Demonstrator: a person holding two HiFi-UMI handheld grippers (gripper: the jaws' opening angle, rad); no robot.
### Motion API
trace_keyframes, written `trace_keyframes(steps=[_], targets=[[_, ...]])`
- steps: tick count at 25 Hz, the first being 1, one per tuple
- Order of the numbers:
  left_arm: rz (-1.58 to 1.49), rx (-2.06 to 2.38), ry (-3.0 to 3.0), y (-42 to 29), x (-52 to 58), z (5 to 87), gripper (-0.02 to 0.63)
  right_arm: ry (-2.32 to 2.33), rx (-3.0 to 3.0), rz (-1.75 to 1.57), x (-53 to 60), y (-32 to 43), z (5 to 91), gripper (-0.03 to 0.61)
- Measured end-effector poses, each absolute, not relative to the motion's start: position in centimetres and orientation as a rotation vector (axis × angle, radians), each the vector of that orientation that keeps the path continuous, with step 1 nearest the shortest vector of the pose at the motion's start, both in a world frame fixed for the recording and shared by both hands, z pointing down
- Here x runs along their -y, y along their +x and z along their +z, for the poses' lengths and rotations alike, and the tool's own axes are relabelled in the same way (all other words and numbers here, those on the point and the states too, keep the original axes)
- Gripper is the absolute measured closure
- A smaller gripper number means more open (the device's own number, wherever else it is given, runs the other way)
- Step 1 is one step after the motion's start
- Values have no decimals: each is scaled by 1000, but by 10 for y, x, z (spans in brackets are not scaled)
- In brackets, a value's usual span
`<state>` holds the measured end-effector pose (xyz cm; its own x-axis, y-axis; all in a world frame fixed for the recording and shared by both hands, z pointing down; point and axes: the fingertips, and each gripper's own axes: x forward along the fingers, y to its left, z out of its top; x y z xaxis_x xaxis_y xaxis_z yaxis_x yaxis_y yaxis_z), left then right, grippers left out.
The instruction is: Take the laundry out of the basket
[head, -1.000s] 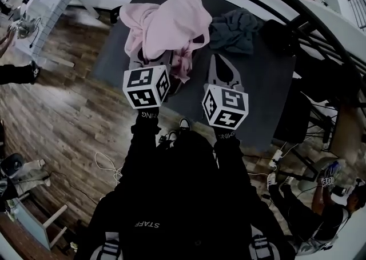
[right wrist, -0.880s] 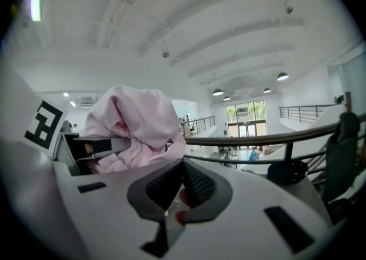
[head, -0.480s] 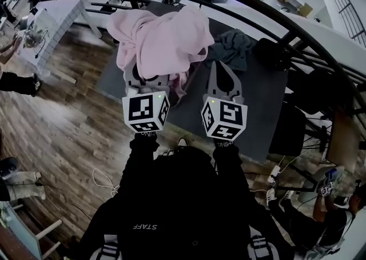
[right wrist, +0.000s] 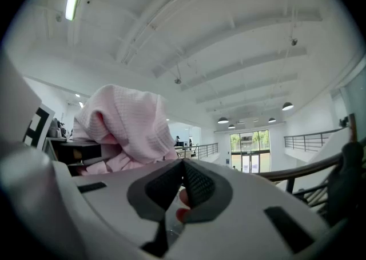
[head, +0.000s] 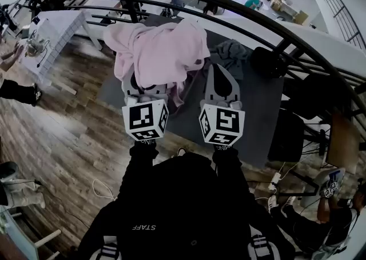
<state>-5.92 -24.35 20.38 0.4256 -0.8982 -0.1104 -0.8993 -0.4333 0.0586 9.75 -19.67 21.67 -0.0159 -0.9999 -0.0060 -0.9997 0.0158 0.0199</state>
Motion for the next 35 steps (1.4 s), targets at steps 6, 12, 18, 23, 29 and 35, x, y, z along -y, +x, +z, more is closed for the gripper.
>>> trace_keyframes(steps=[6,12,18,23,29,35], targets=[[230,-1667,-2616,-61,242,189,396,2221,2217,-69,192,103,206,565],[246,-1679,-2585,-65,240,181,397,2218,2225,-87,190,103,202,565],[245,-1681,-2577,-67,237,179,396,2216,2225,-97,185,100,199,565],[222,-1670,-2581,-64,235,183,396,2213,2215,-95,183,101,204,565],[196,-1668,-2598,-62,235,189,396,2216,2198,-95,182,100,206,565],[206,-1673,-2594,-58,240,188,396,2247,2178,-106,184,109,203,565]])
